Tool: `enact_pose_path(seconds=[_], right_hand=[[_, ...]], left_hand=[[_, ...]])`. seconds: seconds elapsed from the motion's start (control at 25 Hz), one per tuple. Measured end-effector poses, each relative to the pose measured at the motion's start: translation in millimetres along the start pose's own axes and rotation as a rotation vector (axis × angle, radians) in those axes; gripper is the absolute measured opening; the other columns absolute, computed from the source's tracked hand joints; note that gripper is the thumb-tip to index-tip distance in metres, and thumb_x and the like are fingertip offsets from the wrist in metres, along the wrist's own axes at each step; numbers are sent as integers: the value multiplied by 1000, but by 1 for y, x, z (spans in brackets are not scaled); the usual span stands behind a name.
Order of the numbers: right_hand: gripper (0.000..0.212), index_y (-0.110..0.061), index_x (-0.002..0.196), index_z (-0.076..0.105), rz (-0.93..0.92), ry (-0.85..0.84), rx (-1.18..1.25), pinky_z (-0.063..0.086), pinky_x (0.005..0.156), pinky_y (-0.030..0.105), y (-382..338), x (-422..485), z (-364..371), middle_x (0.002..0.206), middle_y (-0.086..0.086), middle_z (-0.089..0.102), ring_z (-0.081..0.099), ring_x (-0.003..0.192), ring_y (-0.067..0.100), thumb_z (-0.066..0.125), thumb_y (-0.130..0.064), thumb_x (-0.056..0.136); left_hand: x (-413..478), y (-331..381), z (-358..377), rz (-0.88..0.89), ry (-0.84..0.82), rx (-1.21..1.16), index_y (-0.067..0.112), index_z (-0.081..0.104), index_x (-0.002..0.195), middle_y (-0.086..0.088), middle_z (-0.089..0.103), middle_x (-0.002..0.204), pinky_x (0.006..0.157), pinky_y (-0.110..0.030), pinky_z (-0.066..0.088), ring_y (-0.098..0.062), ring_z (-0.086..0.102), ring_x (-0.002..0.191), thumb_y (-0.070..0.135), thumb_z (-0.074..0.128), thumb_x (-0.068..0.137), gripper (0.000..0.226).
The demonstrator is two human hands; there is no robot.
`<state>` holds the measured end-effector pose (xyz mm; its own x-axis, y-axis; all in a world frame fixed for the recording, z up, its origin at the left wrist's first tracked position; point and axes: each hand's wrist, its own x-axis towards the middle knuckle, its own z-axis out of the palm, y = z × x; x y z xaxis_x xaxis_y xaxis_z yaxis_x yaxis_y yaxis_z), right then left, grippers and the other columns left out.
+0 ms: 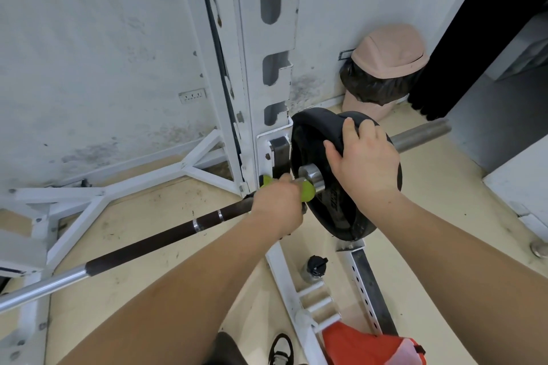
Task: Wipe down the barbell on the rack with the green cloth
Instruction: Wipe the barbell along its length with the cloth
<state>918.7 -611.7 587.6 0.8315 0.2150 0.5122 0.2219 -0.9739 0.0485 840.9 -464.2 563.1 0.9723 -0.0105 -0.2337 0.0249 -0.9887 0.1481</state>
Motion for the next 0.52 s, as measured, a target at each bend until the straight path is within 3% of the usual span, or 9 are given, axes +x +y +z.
enact_pose_path(seconds=[0.12,0.2,0.28,0.36,0.44,0.52], right_hand=[[57,-1,128,62,-8,-12,15,49,59,41,-1,0,-2,96,20,60,60,88,39,65,-47,94],[58,-1,129,61,0,-56,41,50,63,44,-2,-1,-5,99,21,59,59,90,40,64,-47,94],[60,1,132,59,30,-98,32,50,72,47,-1,1,-12,104,23,60,59,95,41,65,-45,93],[62,2,134,54,-16,-90,12,47,90,52,-6,-2,-26,115,24,57,55,107,42,65,-40,89],[57,-1,132,56,-209,-43,124,44,102,54,-18,-16,-36,123,22,55,50,115,42,64,-31,84],[41,-10,120,65,-353,-175,307,54,86,48,-36,-42,-32,118,11,56,54,111,35,67,-27,82]], left_hand=[[-26,-32,-10,-47,-199,42,18,56,102,-4,54,99,71,-38,52,-27,58,91,18,56,89,14],[-48,-43,-10,-62,-183,63,17,58,101,-3,58,101,69,-36,47,-27,62,92,19,59,88,13],[-53,-45,-15,-104,22,-18,16,60,108,-4,56,104,67,-35,43,-28,62,95,19,58,90,18],[-43,-50,-19,-110,274,-11,17,58,117,-4,54,109,66,-36,42,-26,59,100,21,58,91,26],[-30,-55,-9,-78,245,19,22,55,133,-3,54,122,79,-40,45,-27,52,113,26,58,92,41],[-26,-58,15,-110,109,21,29,45,146,0,53,137,96,-45,39,-30,48,122,30,56,94,54]])
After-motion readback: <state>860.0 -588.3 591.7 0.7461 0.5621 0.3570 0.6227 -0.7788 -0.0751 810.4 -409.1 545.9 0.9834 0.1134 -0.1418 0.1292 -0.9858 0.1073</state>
